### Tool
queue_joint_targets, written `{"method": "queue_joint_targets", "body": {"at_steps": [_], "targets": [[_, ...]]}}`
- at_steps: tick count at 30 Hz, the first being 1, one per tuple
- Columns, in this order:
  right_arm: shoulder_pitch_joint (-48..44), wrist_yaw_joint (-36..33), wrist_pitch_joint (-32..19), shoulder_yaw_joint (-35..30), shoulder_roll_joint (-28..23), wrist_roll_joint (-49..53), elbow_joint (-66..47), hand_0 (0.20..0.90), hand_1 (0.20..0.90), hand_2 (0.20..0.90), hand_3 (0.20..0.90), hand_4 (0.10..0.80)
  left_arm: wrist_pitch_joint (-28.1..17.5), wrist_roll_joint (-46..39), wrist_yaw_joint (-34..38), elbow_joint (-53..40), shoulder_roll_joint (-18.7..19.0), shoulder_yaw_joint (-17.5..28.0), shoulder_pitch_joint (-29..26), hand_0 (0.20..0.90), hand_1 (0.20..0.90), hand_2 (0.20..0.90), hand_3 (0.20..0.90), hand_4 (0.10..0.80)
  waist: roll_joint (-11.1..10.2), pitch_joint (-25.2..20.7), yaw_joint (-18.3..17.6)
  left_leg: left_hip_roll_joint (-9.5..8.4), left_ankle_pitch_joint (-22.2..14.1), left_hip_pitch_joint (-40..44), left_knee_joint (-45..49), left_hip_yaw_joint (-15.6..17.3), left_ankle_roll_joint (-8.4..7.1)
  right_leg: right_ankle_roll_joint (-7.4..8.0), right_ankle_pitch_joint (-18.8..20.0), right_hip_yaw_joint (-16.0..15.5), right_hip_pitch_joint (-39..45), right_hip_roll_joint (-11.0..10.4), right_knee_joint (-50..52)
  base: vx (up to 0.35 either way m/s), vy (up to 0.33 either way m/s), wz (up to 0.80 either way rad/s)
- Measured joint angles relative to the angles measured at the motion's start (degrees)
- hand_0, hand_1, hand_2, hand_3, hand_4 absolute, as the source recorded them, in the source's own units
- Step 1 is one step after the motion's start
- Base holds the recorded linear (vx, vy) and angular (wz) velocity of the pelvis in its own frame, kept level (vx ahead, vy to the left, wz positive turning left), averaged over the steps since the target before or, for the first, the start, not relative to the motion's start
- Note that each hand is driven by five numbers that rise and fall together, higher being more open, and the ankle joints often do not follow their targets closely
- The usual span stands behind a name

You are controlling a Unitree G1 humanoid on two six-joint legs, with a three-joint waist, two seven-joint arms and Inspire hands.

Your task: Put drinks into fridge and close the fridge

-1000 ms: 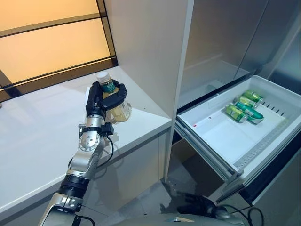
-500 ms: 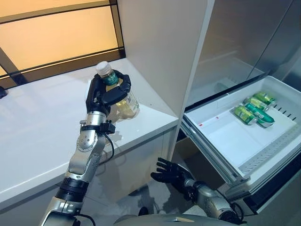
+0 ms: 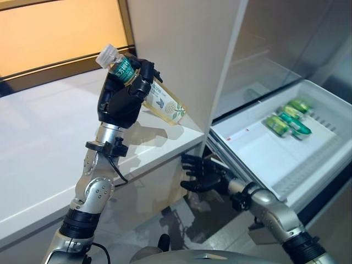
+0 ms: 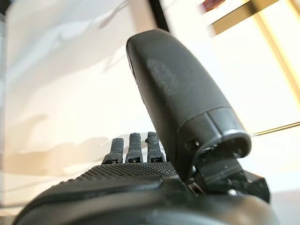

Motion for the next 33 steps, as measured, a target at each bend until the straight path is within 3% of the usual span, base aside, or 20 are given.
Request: {"method": "queue_joint_targets", "body": {"at_steps": [11,16,21,33], "targets": [[-1.37,0.96,3.04,-2.91,-5.06,4.38,-5.68,0.900,0.900,0.900,0.900,0.800,0.47,-1.71,-0.41,-1.14,2.83,0.32,-0.43,0.300,0.300,0.300,0.200,0.100,-0.78,1.12,-2.17,0.20,-1.42,1.75,0.01,6.28,0.85,0.65,1.06,6.63,-0.96,0.06,-0.12,-0.026,-0.024,-0.32],[-10.97,0.11,1.62,-8.25,-5.29,7.95,-9.34,0.900,0.900,0.900,0.900,0.800,4.42,-1.15,2.30,-1.07,3.34,-0.10,-1.84,0.300,0.300,0.300,0.200,0.100,-1.03,1.48,-4.75,0.45,-2.11,3.21,-0.01,9.24,0.76,0.83,1.50,9.64,-0.96,0.19,-0.22,-0.017,-0.031,-0.31],[-14.43,0.05,0.23,-9.85,-6.34,11.26,-11.14,0.900,0.900,0.900,0.900,0.800,4.55,0.28,4.89,-1.08,3.45,-1.44,-4.05,0.300,0.300,0.300,0.200,0.100,-1.14,1.42,-4.65,0.56,-2.21,3.71,0.00,10.21,0.74,0.86,1.63,10.04,-0.90,0.28,-0.07,-0.009,-0.042,-0.08],[-14.43,0.20,4.47,-8.66,-6.41,12.71,-11.16,0.900,0.900,0.900,0.900,0.800,5.61,8.02,7.08,-1.08,4.30,-2.54,-5.50,0.300,0.300,0.300,0.200,0.100,-1.71,1.05,-4.01,0.39,-2.21,3.70,0.00,11.57,0.86,1.15,1.84,11.26,-1.93,0.14,0.76,0.002,-0.026,-0.05]]}}
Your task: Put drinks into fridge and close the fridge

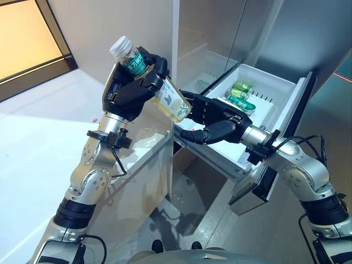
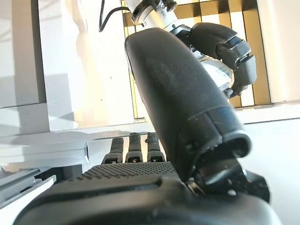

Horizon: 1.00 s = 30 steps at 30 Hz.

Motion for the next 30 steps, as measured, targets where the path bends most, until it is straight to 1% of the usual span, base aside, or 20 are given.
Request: {"method": "queue_joint_targets", "body": {"at_steps": [5,11,15,17,20,26,28,30], "targets": [[0.00,-0.10,0.55,0.09,-0.03,-0.06,0.02,0.900,0.900,0.900,0.900,0.800,-0.07,5.42,1.14,0.00,1.50,-1.76,-0.40,0.300,0.300,0.300,0.200,0.100,-0.72,-0.67,-0.09,-0.03,-0.18,-0.06,0.00,0.43,-0.27,0.03,-0.02,0.22,-0.40,-0.05,0.34,0.005,-0.015,-0.03],[-0.07,-1.42,1.00,1.98,-0.11,-0.24,0.02,0.900,0.900,0.900,0.900,0.800,1.03,9.80,1.48,0.02,2.85,-2.54,-0.48,0.300,0.300,0.300,0.200,0.100,-1.09,-1.91,0.01,-0.10,-0.19,-0.15,0.00,1.71,-0.28,0.17,0.03,1.54,-1.44,-0.05,1.32,0.007,-0.019,-0.12],[-0.08,-1.51,2.36,3.21,-0.12,-0.27,0.02,0.900,0.900,0.900,0.900,0.800,1.53,12.14,1.16,0.05,4.05,-5.01,-0.49,0.300,0.300,0.300,0.200,0.100,-1.20,-2.16,0.17,-0.12,-0.19,-0.16,-0.01,2.09,-0.29,0.31,-0.02,1.75,-1.83,-0.09,1.84,0.002,-0.006,-0.02],[-0.11,-2.07,3.81,4.49,-0.14,-1.13,0.24,0.900,0.900,0.900,0.900,0.800,2.39,14.06,0.89,0.43,4.44,-7.16,-0.76,0.300,0.300,0.300,0.200,0.100,-1.09,-2.43,0.09,-0.15,-0.17,-0.16,-0.01,2.23,-0.29,0.33,-0.04,1.95,-2.04,-0.11,2.08,0.000,-0.012,-0.05],[-0.08,-3.03,5.89,6.73,-0.99,-1.30,1.07,0.900,0.900,0.900,0.900,0.800,2.83,15.96,0.63,2.22,5.65,-10.41,-0.95,0.300,0.300,0.300,0.200,0.100,-0.58,-4.34,-0.73,-0.14,-0.19,-1.02,-0.02,2.60,-0.27,0.34,-0.03,2.34,-3.10,-0.10,2.17,0.000,-0.015,-0.09],[-0.10,-5.41,6.96,9.29,-1.39,-1.05,1.69,0.900,0.900,0.900,0.900,0.800,3.39,19.72,0.74,3.27,5.43,-13.15,-1.07,0.300,0.300,0.300,0.200,0.100,0.01,-4.95,-1.15,0.09,-0.11,-0.98,0.00,2.71,-0.16,0.41,0.21,2.62,-3.24,0.20,2.11,-0.002,-0.018,-0.04],[-0.10,-7.15,7.50,10.92,-1.42,-0.59,2.67,0.900,0.900,0.900,0.900,0.800,3.47,20.33,0.78,5.45,5.09,-15.05,-1.70,0.300,0.300,0.300,0.200,0.100,0.01,-4.95,-1.80,0.11,-0.11,-0.94,0.00,2.87,-0.15,0.41,0.21,2.84,-3.28,0.23,2.09,-0.029,-0.015,-0.06],[0.02,-7.40,7.85,11.33,-1.16,0.63,3.78,0.900,0.900,0.900,0.900,0.800,3.45,20.86,0.93,6.04,5.04,-16.38,-1.60,0.300,0.300,0.300,0.200,0.100,0.01,-4.95,-1.65,0.09,-0.10,-0.94,0.00,2.93,-0.14,0.41,0.21,2.87,-3.30,0.19,2.08,0.000,0.000,0.00]]}}
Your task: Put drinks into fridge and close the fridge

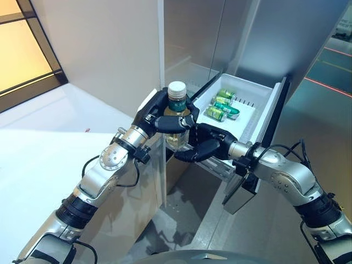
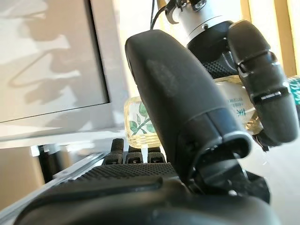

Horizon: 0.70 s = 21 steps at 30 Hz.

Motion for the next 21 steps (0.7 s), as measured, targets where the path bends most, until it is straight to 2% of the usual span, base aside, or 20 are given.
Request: {"method": "queue_joint_targets", "body": {"at_steps": [2,3,4,7,8,9,10,11,12,17,18,19,20,21], "targets": [[0.00,-1.50,0.27,1.47,0.29,-0.02,0.40,0.900,0.900,0.900,0.900,0.800,0.01,1.25,0.05,0.94,-0.12,-1.03,0.00,0.300,0.300,0.300,0.200,0.100,-0.02,-0.01,0.16,-0.01,-0.01,-0.01,0.00,0.01,-0.02,0.01,-0.01,0.00,-0.02,-0.01,0.01,0.000,0.000,0.00],[0.00,-1.94,0.27,1.69,0.39,-0.01,0.60,0.796,0.796,0.796,0.779,0.679,0.01,1.63,0.07,1.08,-0.11,-1.25,0.00,0.300,0.300,0.300,0.200,0.100,-0.02,-0.01,0.16,-0.03,-0.02,-0.01,-0.01,0.02,-0.03,0.08,-0.06,0.00,-0.03,-0.03,0.01,0.000,0.000,0.00],[0.00,-2.26,0.28,1.70,0.96,0.02,0.80,0.761,0.761,0.761,0.738,0.638,0.00,1.87,0.17,1.15,-0.15,-1.41,0.00,0.300,0.300,0.300,0.200,0.100,-0.02,-0.01,0.15,-0.03,-0.02,-0.01,-0.01,0.04,-0.03,0.12,-0.08,0.01,-0.04,-0.04,0.02,0.000,0.000,0.00],[0.00,-3.53,0.32,1.76,1.20,0.06,1.26,0.789,0.789,0.789,0.771,0.671,0.00,2.88,0.31,1.17,-0.35,-1.52,0.00,0.300,0.300,0.300,0.200,0.100,-0.02,-0.01,0.19,-0.08,-0.03,-0.03,-0.01,0.12,-0.03,0.14,-0.10,0.07,-0.11,-0.07,0.05,0.000,0.000,0.00],[0.00,-3.99,0.32,1.75,1.22,0.06,1.47,0.719,0.719,0.719,0.689,0.589,0.00,2.91,0.26,1.16,-0.40,-1.62,0.00,0.300,0.300,0.300,0.200,0.100,-0.02,-0.01,0.23,-0.08,-0.03,-0.03,-0.01,0.15,-0.04,0.14,-0.10,0.08,-0.12,-0.08,0.05,0.000,0.000,0.00],[0.00,-4.11,0.32,1.71,1.20,0.06,1.89,0.495,0.495,0.495,0.428,0.328,0.00,2.93,0.21,1.16,-0.48,-1.85,0.00,0.300,0.300,0.300,0.200,0.100,-0.02,-0.01,0.36,-0.08,-0.03,-0.03,-0.01,0.22,-0.04,0.14,-0.10,0.09,-0.13,-0.09,0.06,0.000,0.000,0.00],[0.00,-4.53,0.32,1.72,1.14,0.06,2.26,0.436,0.436,0.436,0.359,0.259,-0.07,2.93,0.21,1.15,-0.50,-2.29,0.00,0.300,0.300,0.300,0.200,0.100,-0.02,-0.01,0.50,-0.07,-0.03,-0.03,-0.01,0.44,-0.04,0.14,-0.09,0.14,-0.17,-0.09,0.07,0.000,0.000,0.00],[0.00,-4.81,0.36,1.76,1.12,0.06,2.69,0.309,0.309,0.309,0.211,0.111,-0.09,2.95,0.11,1.15,-0.61,-2.66,-0.01,0.300,0.300,0.300,0.200,0.100,-0.02,-0.01,0.52,-0.05,-0.03,-0.03,-0.01,0.62,-0.04,0.14,-0.09,0.15,-0.20,-0.09,0.08,0.000,0.000,0.00],[0.01,-4.89,0.45,1.82,1.09,0.06,2.85,0.300,0.300,0.300,0.200,0.100,-0.08,2.97,0.11,1.18,-0.71,-2.83,-0.01,0.300,0.300,0.300,0.200,0.100,-0.02,-0.01,0.45,-0.05,-0.03,-0.03,-0.01,0.70,-0.04,0.14,-0.09,0.23,-0.25,-0.09,0.08,-0.012,0.003,-0.07],[0.01,-5.07,0.50,1.86,0.80,0.44,3.34,0.300,0.300,0.300,0.200,0.100,-0.08,3.73,-0.26,1.48,-1.85,-3.17,-0.30,0.300,0.300,0.300,0.200,0.100,-0.01,-0.01,-1.73,0.14,0.00,-0.06,0.00,0.97,0.39,0.00,0.00,0.57,-0.40,0.02,-0.12,-0.014,-0.004,-0.07],[0.01,-5.07,0.50,1.85,0.77,0.44,3.34,0.328,0.328,0.328,0.233,0.133,-0.07,3.74,-0.28,1.48,-1.88,-3.18,-0.33,0.300,0.300,0.300,0.200,0.100,0.01,-0.02,-2.00,0.21,0.00,-0.06,0.00,1.06,0.38,-0.01,0.01,0.59,-0.43,0.04,-0.15,-0.010,-0.007,-0.05],[0.01,-5.07,0.50,1.84,0.73,0.44,3.34,0.566,0.566,0.566,0.510,0.410,-0.05,3.75,-0.21,1.56,-2.04,-3.18,-0.33,0.300,0.300,0.300,0.200,0.100,0.01,-0.02,-2.37,0.38,-0.04,-0.06,0.00,1.16,0.35,-0.01,0.01,0.60,-0.41,0.12,-0.32,-0.010,-0.006,-0.06],[0.02,-5.07,0.50,1.84,0.63,0.45,3.34,0.855,0.855,0.855,0.848,0.748,-0.02,3.83,-0.19,1.57,-2.17,-3.19,-0.33,0.300,0.300,0.300,0.200,0.100,0.01,-0.02,-2.50,0.52,-0.06,-0.06,0.01,1.19,0.31,-0.18,0.13,0.60,-0.37,0.26,-0.47,-0.011,-0.007,-0.04],[0.01,-5.07,0.50,1.84,0.60,0.44,3.34,0.900,0.900,0.900,0.900,0.800,0.01,3.89,-0.17,1.58,-2.22,-3.20,-0.33,0.300,0.300,0.300,0.200,0.100,0.01,-0.02,-2.56,0.66,-0.08,-0.05,0.01,1.18,0.27,-0.46,0.34,0.60,-0.18,0.41,-0.89,0.000,0.000,0.00]]}}
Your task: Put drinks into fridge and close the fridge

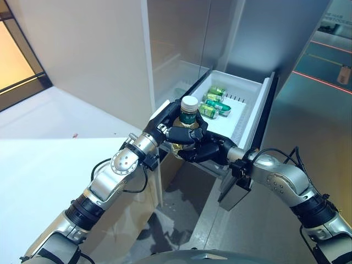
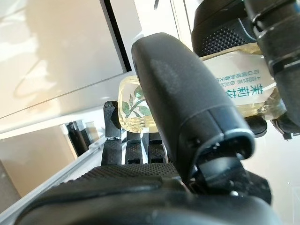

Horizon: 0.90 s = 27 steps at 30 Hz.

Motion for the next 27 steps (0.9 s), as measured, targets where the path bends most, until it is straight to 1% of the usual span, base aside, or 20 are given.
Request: {"method": "queue_joint_targets", "body": {"at_steps": [3,7,13,17,19,25,26,27], "targets": [[0.00,0.00,0.00,0.00,-0.01,0.01,0.00,0.900,0.900,0.900,0.900,0.800,0.00,0.09,0.17,0.38,-0.20,0.00,0.00,0.300,0.300,0.300,0.200,0.100,0.15,-0.07,0.06,0.33,-0.07,0.03,0.00,-0.21,-0.23,-0.23,0.15,-0.12,0.37,0.51,-0.57,-0.002,-0.002,0.01],[0.00,-0.19,0.14,0.04,0.42,1.10,0.01,0.900,0.900,0.900,0.900,0.800,-0.01,0.05,1.26,4.16,-2.39,-0.01,-1.48,0.300,0.300,0.300,0.200,0.100,0.33,-0.10,0.44,0.38,-0.17,0.07,0.00,-0.35,-0.38,-0.42,0.30,-0.27,0.75,0.52,-1.17,-0.002,-0.002,0.01],[0.00,-0.26,0.14,0.04,1.01,1.67,0.01,0.900,0.900,0.900,0.900,0.800,-0.01,-0.24,1.60,4.92,-2.63,-0.03,-1.91,0.300,0.300,0.300,0.200,0.100,0.34,-0.09,0.55,0.32,-0.24,0.04,-0.01,-0.41,-0.44,-0.42,0.29,-0.29,0.86,0.44,-1.48,0.000,0.000,0.00],[0.00,-0.61,0.14,0.08,1.11,1.74,0.03,0.900,0.900,0.900,0.900,0.800,0.15,-5.50,0.87,6.05,-2.99,0.02,-1.91,0.300,0.300,0.300,0.200,0.100,0.35,-0.09,0.54,0.34,-0.24,0.18,0.00,-0.70,-0.45,-0.49,0.59,-0.51,1.53,0.41,-2.34,0.005,0.000,0.03],[-0.01,-1.60,0.11,0.08,1.30,1.96,0.03,0.900,0.900,0.900,0.900,0.800,1.51,-11.26,-0.57,6.52,-3.57,-0.13,-1.86,0.300,0.300,0.300,0.200,0.100,0.35,-0.09,0.62,0.34,-0.25,0.18,0.00,-0.70,-0.46,-0.49,0.61,-0.51,1.57,0.40,-2.43,0.000,0.000,0.00],[-0.01,-3.87,0.11,0.72,1.35,4.13,0.01,0.900,0.900,0.900,0.900,0.800,2.59,-16.43,-3.97,6.75,-3.79,-2.23,-1.84,0.300,0.300,0.300,0.200,0.100,0.35,-0.09,0.55,0.33,-0.27,0.18,0.00,-0.65,-0.48,-0.48,0.62,-0.49,1.61,0.39,-2.50,0.000,0.000,0.00],[-0.02,-4.06,0.10,0.90,1.35,4.14,0.01,0.860,0.860,0.860,0.853,0.753,2.61,-17.06,-4.33,7.23,-3.80,-2.22,-1.84,0.300,0.300,0.300,0.200,0.100,0.36,-0.08,0.42,0.35,-0.27,0.19,-0.01,-0.63,-0.48,-0.48,0.64,-0.49,1.63,0.39,-2.52,0.000,0.000,0.00],[-0.01,-4.44,0.10,1.17,1.34,4.42,0.02,0.568,0.568,0.568,0.513,0.413,2.67,-17.67,-4.89,7.64,-3.80,-2.22,-1.84,0.300,0.300,0.300,0.200,0.100,0.36,-0.08,0.35,0.38,-0.27,0.20,-0.01,-0.59,-0.48,-0.49,0.66,-0.47,1.64,0.39,-2.54,0.000,0.000,0.00]]}}
